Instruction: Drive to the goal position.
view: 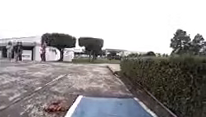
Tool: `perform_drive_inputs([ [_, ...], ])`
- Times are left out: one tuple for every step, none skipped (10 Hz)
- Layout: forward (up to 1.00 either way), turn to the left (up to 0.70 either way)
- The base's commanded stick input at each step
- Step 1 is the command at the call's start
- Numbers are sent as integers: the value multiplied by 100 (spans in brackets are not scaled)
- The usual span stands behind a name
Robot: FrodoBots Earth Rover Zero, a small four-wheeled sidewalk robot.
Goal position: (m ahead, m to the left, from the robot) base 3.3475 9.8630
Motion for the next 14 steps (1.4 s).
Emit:
perform_drive_inputs([
  [50, -50],
  [50, -37],
  [50, 0],
  [50, 0],
  [50, 0],
  [50, 0],
  [50, 0],
  [50, 0],
  [50, 0],
  [50, 0],
  [50, 0],
  [50, 0],
  [50, 0],
  [50, 0],
])
